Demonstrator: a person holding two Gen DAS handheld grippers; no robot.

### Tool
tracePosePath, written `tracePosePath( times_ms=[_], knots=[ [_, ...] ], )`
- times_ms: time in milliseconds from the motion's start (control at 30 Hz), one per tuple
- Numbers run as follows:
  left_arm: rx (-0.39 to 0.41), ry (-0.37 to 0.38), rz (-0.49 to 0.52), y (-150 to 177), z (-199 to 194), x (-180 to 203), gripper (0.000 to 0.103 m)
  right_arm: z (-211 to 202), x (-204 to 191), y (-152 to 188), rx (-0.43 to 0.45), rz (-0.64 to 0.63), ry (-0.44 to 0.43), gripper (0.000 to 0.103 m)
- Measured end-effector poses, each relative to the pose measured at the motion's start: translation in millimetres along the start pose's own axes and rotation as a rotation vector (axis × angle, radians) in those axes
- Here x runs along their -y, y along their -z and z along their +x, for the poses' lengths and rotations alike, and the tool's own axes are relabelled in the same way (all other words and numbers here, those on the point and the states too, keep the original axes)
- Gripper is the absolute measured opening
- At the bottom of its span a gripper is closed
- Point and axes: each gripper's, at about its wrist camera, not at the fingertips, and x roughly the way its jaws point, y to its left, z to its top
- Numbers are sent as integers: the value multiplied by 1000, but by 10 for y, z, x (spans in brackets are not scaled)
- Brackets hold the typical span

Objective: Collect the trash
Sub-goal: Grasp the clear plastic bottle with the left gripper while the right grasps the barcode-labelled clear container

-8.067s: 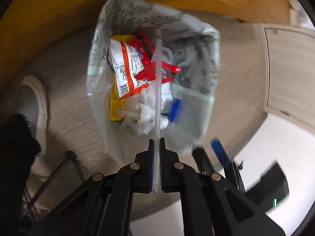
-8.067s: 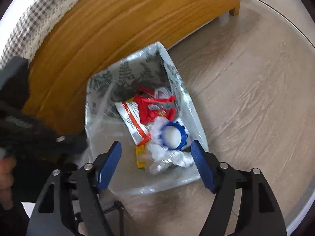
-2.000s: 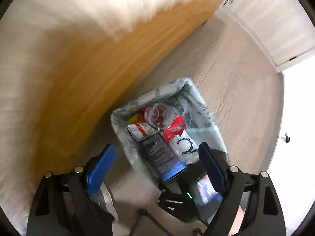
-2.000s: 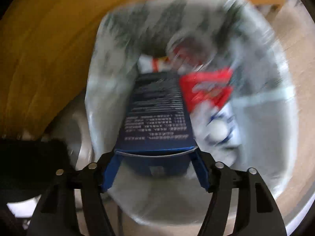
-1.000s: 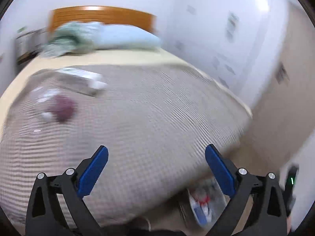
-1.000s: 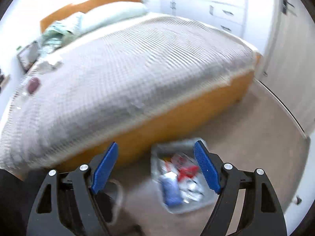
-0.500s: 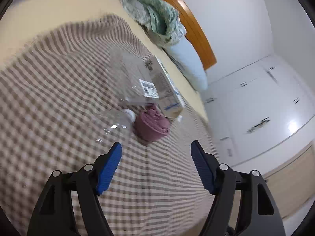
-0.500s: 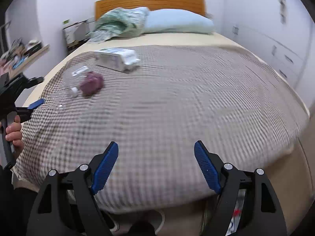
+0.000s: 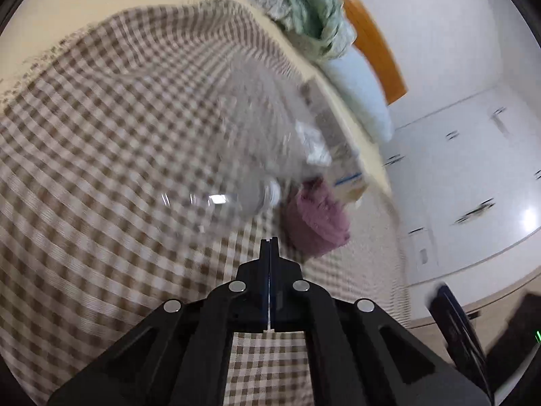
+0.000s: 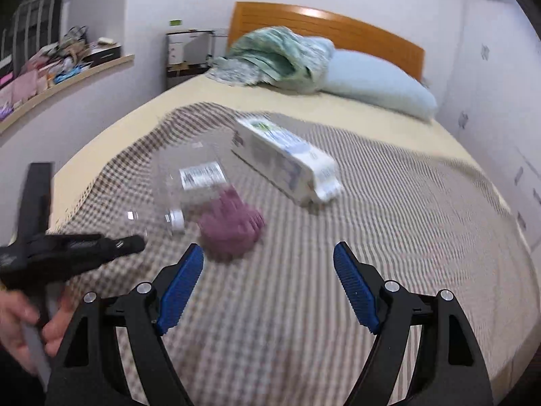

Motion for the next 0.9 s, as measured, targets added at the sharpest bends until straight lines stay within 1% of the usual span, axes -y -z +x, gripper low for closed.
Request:
tracePosePath(
  times_ms=[67,100,133,167,200,267,333,400,433,467,500,533,567,633,733,800,833,900],
  knots=[
    [38,61,10,-45,-201,-61,0,114,-113,-180,20,-24,-9,76],
    [50,80,18,-55,-278,-102,12,154,-151,-242,28,-26,-18,76],
    [49,99,28,-66,-326,-130,28,204,-199,-313,32,-25,-25,76],
    [42,116,32,-74,-355,-154,60,258,-239,-359,32,-26,-35,76],
    [48,122,31,-88,-373,-172,65,300,-263,-388,31,-27,-40,76],
    [59,103,32,-137,-327,-190,65,410,-322,-430,19,-34,-52,76],
    [20,84,-3,-209,-166,-218,65,535,-409,-484,0,-54,-48,76],
    [-8,64,-61,-247,3,-239,62,596,-450,-535,-9,-69,-37,76],
    [-6,54,-67,-264,46,-232,56,607,-457,-556,-13,-74,-31,76],
    [13,44,-64,-292,63,-216,37,626,-468,-605,-14,-79,-26,76],
    [27,51,-51,-308,64,-197,16,635,-473,-641,-15,-84,-21,76],
    [32,67,-25,-332,70,-160,5,637,-470,-654,-16,-91,-16,76],
    [36,82,-8,-354,47,-136,1,653,-476,-676,-17,-97,-9,76],
    [64,98,-18,-408,-76,-138,0,720,-489,-739,-26,-109,-2,76],
    [175,135,-18,-503,-483,-202,0,927,-571,-766,-91,-123,-29,76],
    [284,99,-12,-545,-776,-257,0,1084,-747,-721,-141,-161,-52,76],
    [322,92,-11,-562,-879,-288,0,1159,-903,-677,-158,-208,-58,76],
    [355,102,-50,-600,-993,-382,0,1252,-1204,-595,-162,-310,-43,76]
  ],
)
